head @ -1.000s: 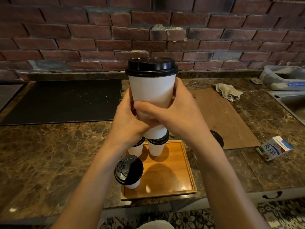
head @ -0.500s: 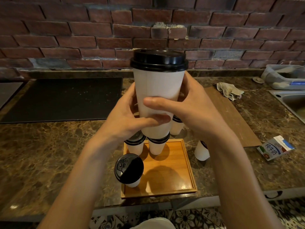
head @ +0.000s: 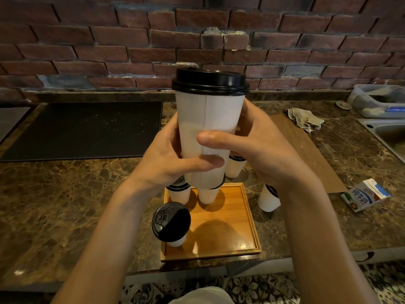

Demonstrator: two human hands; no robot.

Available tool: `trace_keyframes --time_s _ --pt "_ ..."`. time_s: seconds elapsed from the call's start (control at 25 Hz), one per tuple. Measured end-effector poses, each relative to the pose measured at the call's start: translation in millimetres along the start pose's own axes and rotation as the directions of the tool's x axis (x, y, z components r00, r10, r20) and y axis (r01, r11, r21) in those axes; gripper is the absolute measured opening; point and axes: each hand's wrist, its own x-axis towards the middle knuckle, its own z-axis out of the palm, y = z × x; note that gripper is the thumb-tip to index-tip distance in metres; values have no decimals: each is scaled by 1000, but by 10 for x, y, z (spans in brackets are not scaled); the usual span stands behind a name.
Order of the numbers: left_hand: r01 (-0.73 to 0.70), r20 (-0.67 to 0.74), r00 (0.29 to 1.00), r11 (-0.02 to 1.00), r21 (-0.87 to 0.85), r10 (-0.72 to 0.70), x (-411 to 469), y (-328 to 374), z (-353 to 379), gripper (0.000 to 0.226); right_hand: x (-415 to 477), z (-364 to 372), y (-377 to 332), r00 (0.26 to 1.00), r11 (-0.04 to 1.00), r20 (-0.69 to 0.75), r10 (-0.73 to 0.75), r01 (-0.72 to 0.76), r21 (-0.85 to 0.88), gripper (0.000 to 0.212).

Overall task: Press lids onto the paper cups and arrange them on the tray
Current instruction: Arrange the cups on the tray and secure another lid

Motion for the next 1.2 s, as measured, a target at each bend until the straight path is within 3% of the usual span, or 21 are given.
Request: trace_keyframes --time_s 0.36,0.68,0.96,1.2 --pt "-46 -167 984 997 64 56 11 63 22 73 -22 102 -148 989 988 -126 -72 53 -145 70" --pt "-30 -298 953 996 88 55 40 5 178 88 7 227 -60 958 966 -279 -73 -2 -260 89" --pt "-21 -256 965 993 115 50 33 33 140 89 0 193 -52 960 975 -263 -98 40 -218 85" --pt "-17 -124 992 996 89 28 22 99 19 88 -34 106 -84 976 993 -196 -91 74 -91 72"
